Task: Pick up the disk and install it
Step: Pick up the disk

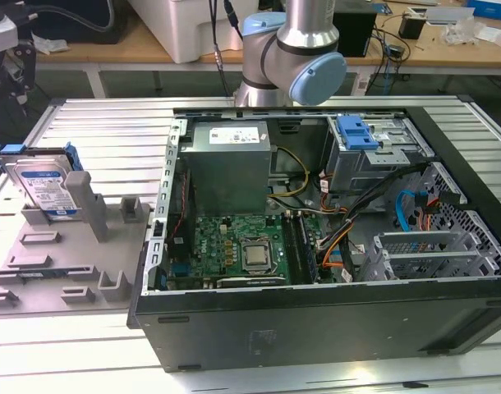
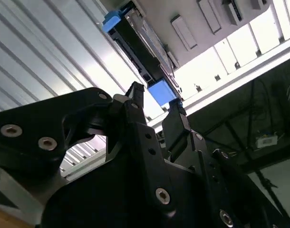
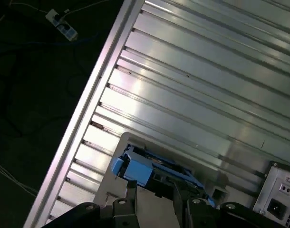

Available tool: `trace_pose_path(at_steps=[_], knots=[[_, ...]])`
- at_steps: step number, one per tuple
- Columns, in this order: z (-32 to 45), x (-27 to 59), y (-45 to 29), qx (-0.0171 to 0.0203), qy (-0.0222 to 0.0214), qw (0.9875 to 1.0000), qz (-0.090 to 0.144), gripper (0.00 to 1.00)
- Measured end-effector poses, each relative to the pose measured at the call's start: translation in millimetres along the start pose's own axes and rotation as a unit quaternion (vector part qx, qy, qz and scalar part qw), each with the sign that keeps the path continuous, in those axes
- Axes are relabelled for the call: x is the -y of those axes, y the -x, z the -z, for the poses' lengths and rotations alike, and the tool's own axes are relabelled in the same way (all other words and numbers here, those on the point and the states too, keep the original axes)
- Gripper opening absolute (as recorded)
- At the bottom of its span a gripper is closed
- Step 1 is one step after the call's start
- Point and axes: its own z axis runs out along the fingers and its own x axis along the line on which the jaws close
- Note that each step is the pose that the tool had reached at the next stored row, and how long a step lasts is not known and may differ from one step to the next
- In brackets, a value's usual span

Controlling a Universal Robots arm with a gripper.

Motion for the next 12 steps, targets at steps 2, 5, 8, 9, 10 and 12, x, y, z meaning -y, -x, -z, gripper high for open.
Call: trace_pose_path(at_steps=[2, 5, 8, 9, 10, 12], knots=[[-0.1, 0.0, 0.0, -0.0012, -0.0009, 0.9992, 0.039, 0.44], [-0.2, 0.0, 0.0, -0.0025, -0.0018, 0.9967, 0.081, 0.44], [-0.4, 0.0, 0.0, -0.0036, -0.0026, 0.9928, 0.12, 0.44], [-0.5, 0.0, 0.0, -0.0039, -0.0029, 0.9915, 0.13, 0.44], [-0.6, 0.0, 0.0, -0.0042, -0.0031, 0.9899, 0.141, 0.44], [-0.7, 0.0, 0.0, -0.0048, -0.0035, 0.987, 0.161, 0.44]])
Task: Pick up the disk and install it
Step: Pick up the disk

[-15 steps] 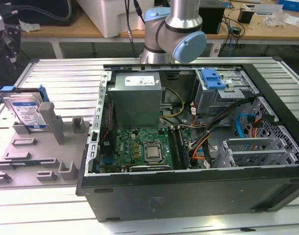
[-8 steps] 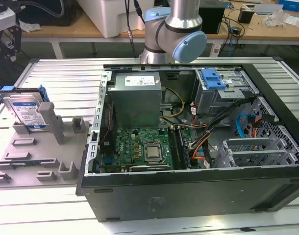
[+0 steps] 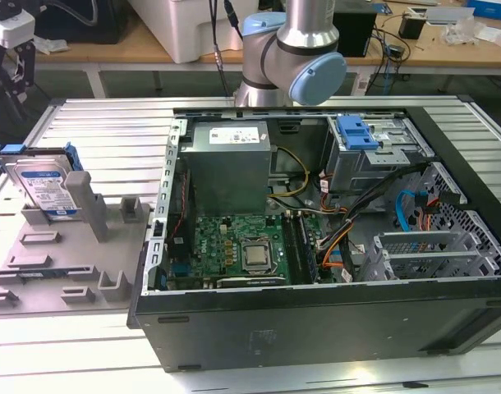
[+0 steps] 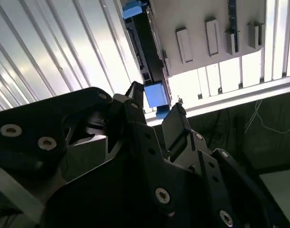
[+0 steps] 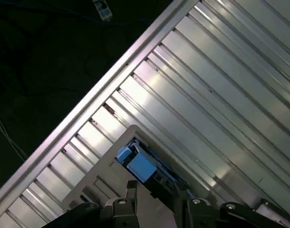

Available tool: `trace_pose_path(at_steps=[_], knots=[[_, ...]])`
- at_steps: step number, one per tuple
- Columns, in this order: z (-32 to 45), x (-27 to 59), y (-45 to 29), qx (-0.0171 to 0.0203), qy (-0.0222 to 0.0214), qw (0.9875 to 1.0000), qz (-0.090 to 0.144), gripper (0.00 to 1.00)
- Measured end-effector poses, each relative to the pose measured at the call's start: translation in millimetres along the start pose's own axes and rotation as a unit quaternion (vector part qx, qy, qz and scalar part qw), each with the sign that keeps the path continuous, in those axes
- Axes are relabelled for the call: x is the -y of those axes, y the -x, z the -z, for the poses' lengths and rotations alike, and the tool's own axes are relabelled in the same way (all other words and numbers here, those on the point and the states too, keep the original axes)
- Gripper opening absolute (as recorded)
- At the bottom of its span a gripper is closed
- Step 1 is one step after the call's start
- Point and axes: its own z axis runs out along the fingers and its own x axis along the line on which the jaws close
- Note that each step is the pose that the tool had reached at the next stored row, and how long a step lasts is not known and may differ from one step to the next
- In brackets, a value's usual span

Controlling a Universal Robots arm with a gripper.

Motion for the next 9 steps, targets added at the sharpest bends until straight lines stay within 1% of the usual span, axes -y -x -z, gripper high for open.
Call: trace_pose_path(at_steps=[1, 2, 4, 5, 6, 8, 9], knots=[[-0.1, 0.0, 0.0, -0.0006, -0.0004, 0.9998, 0.02, 0.44], [-0.3, 0.0, 0.0, -0.0011, -0.0008, 0.9993, 0.037, 0.44], [-0.4, 0.0, 0.0, -0.0016, -0.0012, 0.9984, 0.056, 0.44], [-0.5, 0.0, 0.0, -0.0021, -0.0015, 0.9975, 0.07, 0.44], [-0.6, 0.0, 0.0, -0.0026, -0.002, 0.9961, 0.089, 0.44], [-0.9, 0.0, 0.0, -0.0038, -0.0029, 0.9916, 0.129, 0.44], [-1.0, 0.0, 0.0, -0.0042, -0.0032, 0.9899, 0.142, 0.44]])
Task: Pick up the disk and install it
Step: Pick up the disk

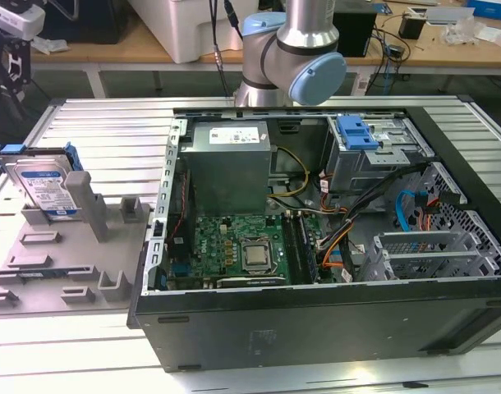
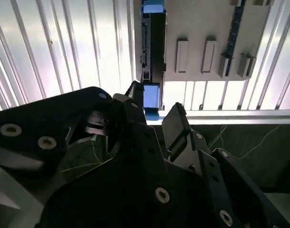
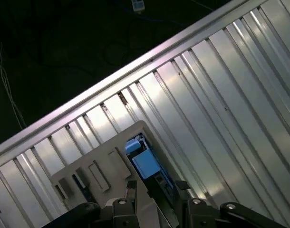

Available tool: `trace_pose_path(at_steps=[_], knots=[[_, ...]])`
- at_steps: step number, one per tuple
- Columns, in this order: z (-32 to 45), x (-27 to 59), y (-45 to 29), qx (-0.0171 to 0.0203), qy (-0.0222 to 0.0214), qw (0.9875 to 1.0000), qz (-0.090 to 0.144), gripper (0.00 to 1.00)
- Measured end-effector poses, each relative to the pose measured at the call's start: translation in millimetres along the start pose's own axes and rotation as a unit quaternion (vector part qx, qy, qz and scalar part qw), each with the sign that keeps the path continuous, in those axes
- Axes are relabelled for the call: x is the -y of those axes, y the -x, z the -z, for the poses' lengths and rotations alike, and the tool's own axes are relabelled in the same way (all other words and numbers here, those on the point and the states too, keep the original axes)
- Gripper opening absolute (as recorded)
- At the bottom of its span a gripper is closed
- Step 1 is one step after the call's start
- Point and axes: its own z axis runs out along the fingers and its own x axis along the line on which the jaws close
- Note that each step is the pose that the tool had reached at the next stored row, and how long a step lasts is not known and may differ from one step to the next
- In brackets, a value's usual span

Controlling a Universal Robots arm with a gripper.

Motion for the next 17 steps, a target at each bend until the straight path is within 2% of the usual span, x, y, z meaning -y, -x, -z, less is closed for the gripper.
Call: trace_pose_path(at_steps=[2, 3, 6, 11, 15, 16, 17], knots=[[-0.2, 0.0, 0.0, -0.001, -0.0007, 0.9995, 0.033, 0.44], [-0.3, 0.0, 0.0, -0.0014, -0.0011, 0.9988, 0.049, 0.44], [-0.3, 0.0, 0.0, -0.0023, -0.0017, 0.997, 0.077, 0.44], [-0.4, -0.6, -0.3, -0.0024, -0.0023, 0.9961, 0.088, 0.44], [-0.4, -0.6, -0.3, -0.0038, -0.0033, 0.9911, 0.133, 0.44], [-0.5, -0.6, -0.3, -0.0043, -0.0036, 0.9887, 0.15, 0.44], [-0.5, -0.6, -0.3, -0.0046, -0.0038, 0.9872, 0.159, 0.44]])
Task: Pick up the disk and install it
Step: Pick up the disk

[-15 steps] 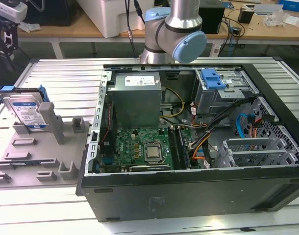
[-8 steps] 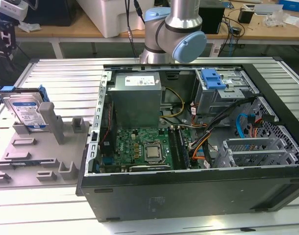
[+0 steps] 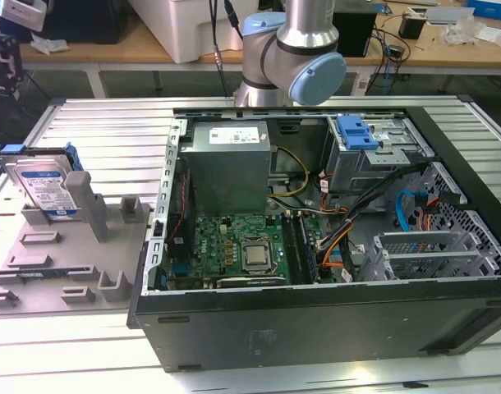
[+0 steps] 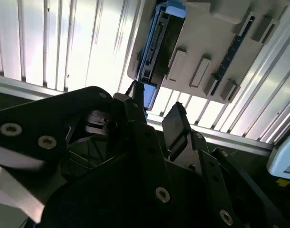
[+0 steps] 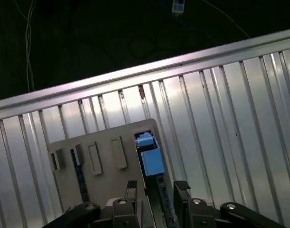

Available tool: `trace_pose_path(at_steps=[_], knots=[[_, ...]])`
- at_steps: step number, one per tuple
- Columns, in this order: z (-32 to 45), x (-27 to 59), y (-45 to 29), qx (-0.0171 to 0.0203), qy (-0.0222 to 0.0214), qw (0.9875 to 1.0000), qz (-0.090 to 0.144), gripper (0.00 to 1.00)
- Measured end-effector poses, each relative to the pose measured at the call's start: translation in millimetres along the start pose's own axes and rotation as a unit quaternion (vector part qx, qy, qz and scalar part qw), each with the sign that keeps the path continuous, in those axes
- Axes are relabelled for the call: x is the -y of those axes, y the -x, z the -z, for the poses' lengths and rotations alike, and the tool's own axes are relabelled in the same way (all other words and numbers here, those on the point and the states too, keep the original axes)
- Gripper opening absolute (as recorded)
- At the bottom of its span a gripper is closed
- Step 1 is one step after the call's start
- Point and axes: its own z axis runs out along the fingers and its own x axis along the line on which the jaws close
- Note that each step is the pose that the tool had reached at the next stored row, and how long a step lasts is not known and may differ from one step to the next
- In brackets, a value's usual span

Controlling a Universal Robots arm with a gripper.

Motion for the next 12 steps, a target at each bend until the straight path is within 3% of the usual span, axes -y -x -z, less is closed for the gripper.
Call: trace_pose_path(at_steps=[5, 12], knots=[[-0.7, 0.0, 0.0, -0.0016, -0.0012, 0.9986, 0.053, 0.44], [-2.7, 0.0, 0.3, -0.0035, -0.0027, 0.9928, 0.12, 0.44]])
